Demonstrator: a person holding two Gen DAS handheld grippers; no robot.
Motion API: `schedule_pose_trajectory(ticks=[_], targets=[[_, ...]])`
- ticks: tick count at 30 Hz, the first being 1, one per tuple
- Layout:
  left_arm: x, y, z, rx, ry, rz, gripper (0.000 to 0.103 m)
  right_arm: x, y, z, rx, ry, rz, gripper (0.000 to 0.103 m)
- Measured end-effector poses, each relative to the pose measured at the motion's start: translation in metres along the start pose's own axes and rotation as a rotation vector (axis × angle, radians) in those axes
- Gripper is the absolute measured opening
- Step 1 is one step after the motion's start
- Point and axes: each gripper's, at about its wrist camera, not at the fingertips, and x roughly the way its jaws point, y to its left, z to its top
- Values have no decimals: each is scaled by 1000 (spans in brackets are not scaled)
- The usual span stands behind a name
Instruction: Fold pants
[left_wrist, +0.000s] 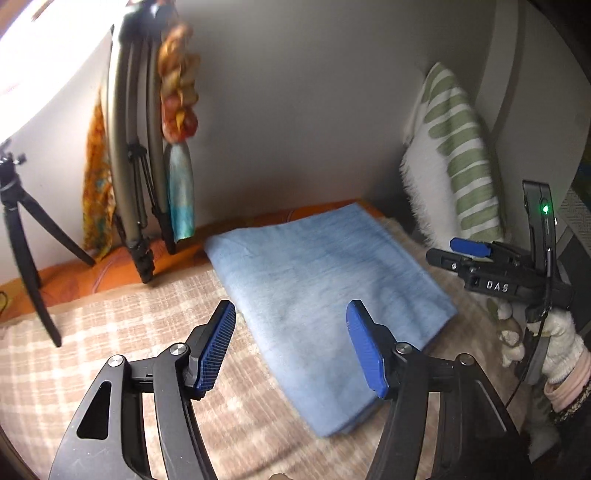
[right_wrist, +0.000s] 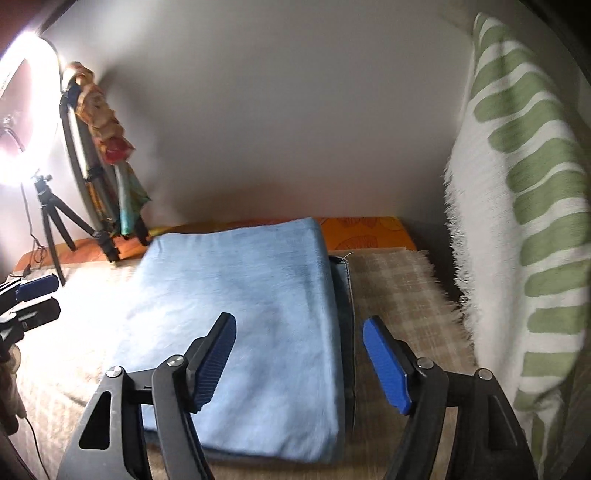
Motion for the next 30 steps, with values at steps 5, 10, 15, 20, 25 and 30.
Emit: schedule_pose_trajectory(ticks=[5,10,15,20,25,30], targets=[[-33,-9,-5,5,-41,-14,68,-45,10,-10,9,-48,8,87],[-68,-21,-17,39,-88,-27,75,-85,28,-22,-12,-84,-39,97],[-105,-34,-35,60,-120,-62,75,-128,47,-43,-23,-127,-82,103],[-137,-44,-54,81,-126,-69,75,-165,66,-63,-13,-135,-107,103],[-172,-49,-75,92,-141,-56,75,-199,90,-79,11,-150,-108,103],[-202,-51,-96,136,-174,-23,82,-229,117,-88,29,-189,-87,103]])
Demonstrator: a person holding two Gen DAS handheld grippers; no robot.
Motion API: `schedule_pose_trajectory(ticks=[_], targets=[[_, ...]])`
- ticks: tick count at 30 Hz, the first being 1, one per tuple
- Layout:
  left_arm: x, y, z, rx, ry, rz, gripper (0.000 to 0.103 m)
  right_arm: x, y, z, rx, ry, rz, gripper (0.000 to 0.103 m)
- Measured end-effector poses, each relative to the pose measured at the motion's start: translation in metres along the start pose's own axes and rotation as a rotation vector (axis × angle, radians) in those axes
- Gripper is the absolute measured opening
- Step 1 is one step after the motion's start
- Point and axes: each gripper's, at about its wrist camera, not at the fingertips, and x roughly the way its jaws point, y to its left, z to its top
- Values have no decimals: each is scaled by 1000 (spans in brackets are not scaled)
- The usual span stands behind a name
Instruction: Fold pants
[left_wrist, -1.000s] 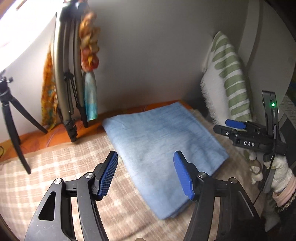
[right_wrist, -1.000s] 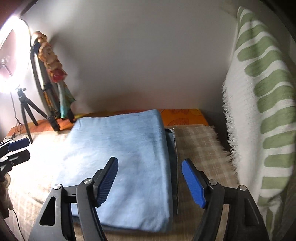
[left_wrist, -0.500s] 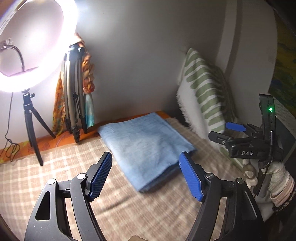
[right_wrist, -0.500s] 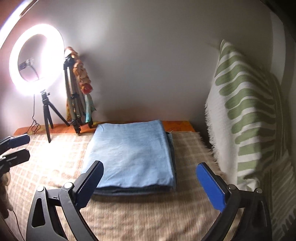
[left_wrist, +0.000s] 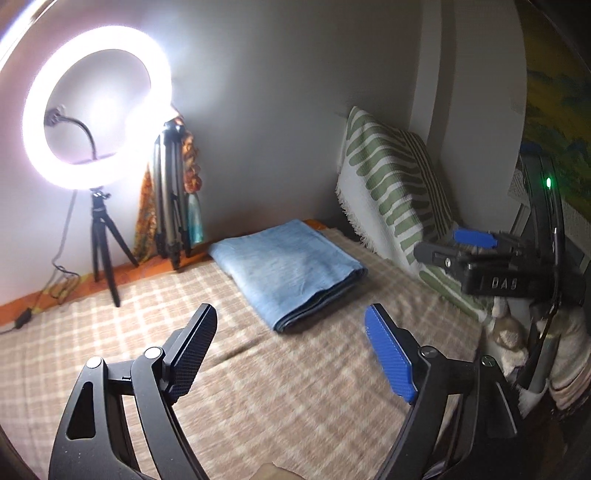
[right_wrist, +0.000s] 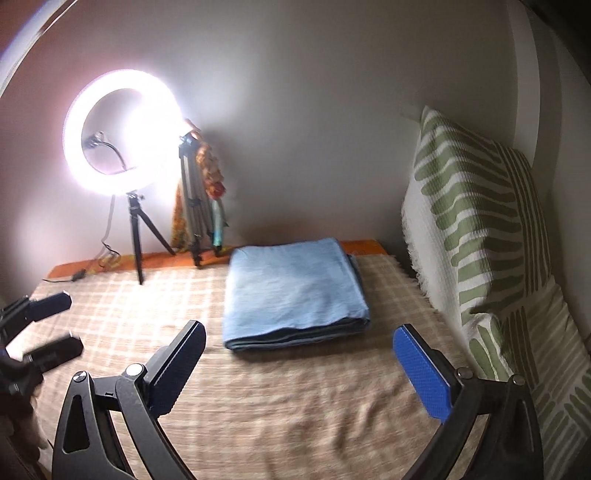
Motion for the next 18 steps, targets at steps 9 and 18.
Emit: schedule_pose_trajectory(ticks=[9,18], targets=[[-36,12,-24,-10,3,39,83,-22,43,-24,8,-56,4,103],[-43,22,-48,-17,16,99,87,-2,62,-59,65,-9,25,103]])
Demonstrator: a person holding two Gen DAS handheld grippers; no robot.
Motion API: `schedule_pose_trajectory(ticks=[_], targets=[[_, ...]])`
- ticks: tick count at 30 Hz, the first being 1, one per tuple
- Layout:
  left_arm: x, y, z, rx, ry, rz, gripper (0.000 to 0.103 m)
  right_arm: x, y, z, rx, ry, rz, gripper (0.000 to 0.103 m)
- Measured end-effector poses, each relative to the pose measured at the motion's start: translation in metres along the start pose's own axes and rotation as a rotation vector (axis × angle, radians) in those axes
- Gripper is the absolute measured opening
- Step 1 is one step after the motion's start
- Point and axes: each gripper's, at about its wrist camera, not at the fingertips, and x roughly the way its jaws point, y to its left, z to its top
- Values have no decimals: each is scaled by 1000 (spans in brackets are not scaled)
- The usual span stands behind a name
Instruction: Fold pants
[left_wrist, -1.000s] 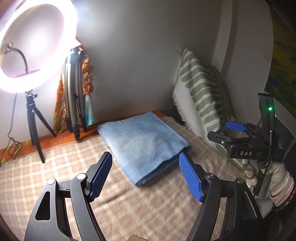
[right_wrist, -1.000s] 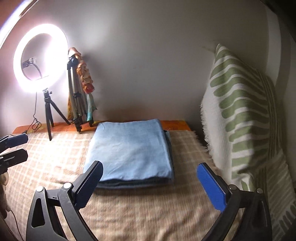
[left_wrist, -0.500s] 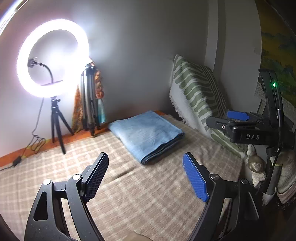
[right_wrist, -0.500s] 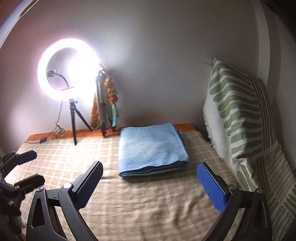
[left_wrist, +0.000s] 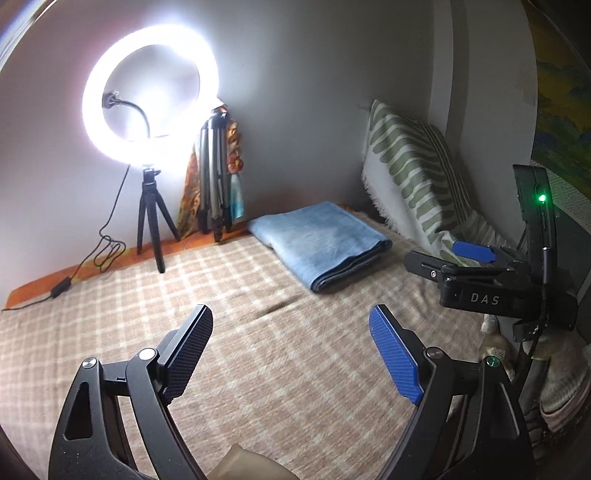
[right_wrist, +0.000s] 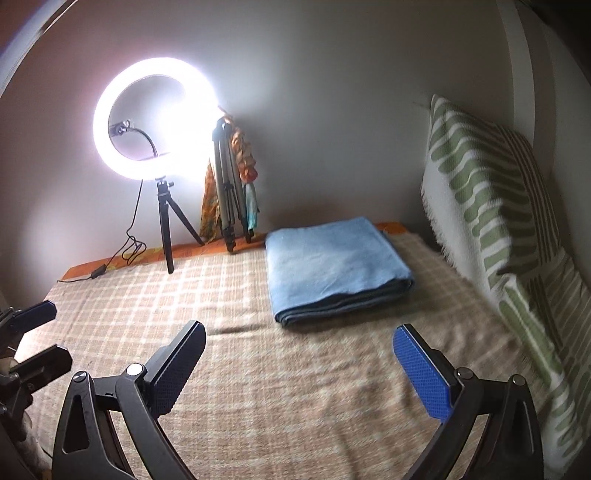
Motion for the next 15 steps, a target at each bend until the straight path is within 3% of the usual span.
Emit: schedule_pose_trajectory(ticks=[7,15], targets=[[4,8,-8,-10,15,16,87,2,7,-12,-24,-23,-36,103],[6,8,-10,-13,32,27,87,2,13,-14,-12,-25,-8,103]])
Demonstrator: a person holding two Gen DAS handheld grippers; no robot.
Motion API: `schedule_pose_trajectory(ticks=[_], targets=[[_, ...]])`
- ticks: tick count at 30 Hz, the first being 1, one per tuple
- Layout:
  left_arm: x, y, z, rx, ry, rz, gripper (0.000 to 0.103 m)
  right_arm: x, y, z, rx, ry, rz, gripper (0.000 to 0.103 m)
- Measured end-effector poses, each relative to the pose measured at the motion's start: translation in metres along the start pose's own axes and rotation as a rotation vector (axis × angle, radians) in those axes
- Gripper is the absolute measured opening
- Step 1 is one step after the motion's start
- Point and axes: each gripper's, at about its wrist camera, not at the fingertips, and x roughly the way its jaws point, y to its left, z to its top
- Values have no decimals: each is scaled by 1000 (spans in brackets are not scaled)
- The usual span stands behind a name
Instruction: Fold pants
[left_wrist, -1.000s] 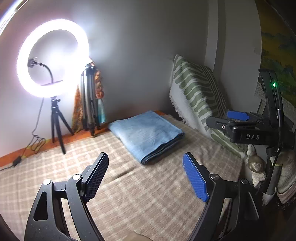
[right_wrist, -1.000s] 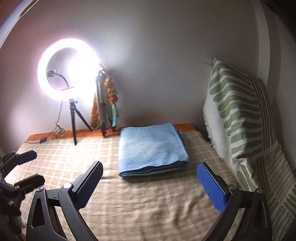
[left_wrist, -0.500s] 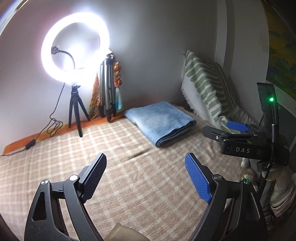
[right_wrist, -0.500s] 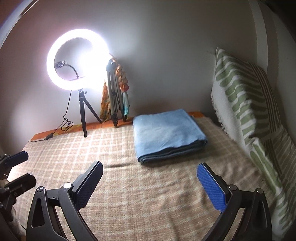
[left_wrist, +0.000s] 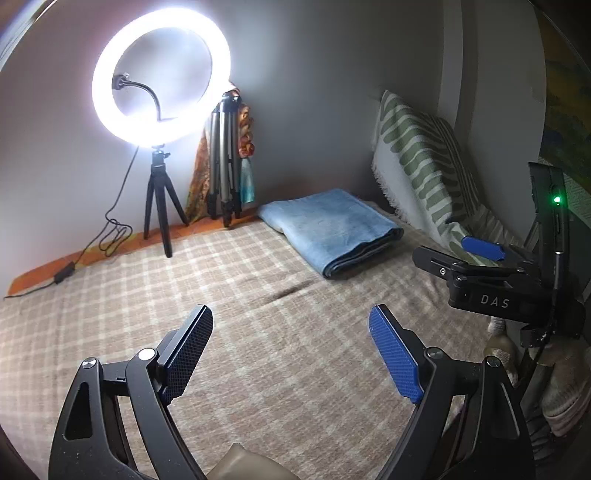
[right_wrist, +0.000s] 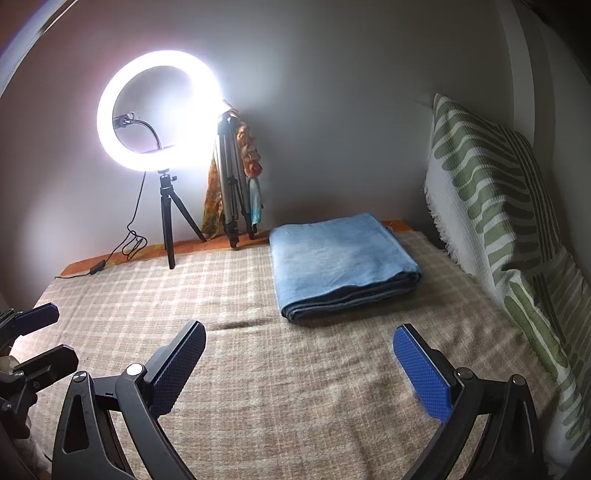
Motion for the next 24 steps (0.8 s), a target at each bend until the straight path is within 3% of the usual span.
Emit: schedule_pose_trajectory(ticks=[24], targets=[[-5,8,2,-20,-13,6,87,3,6,0,7,2,9,103]])
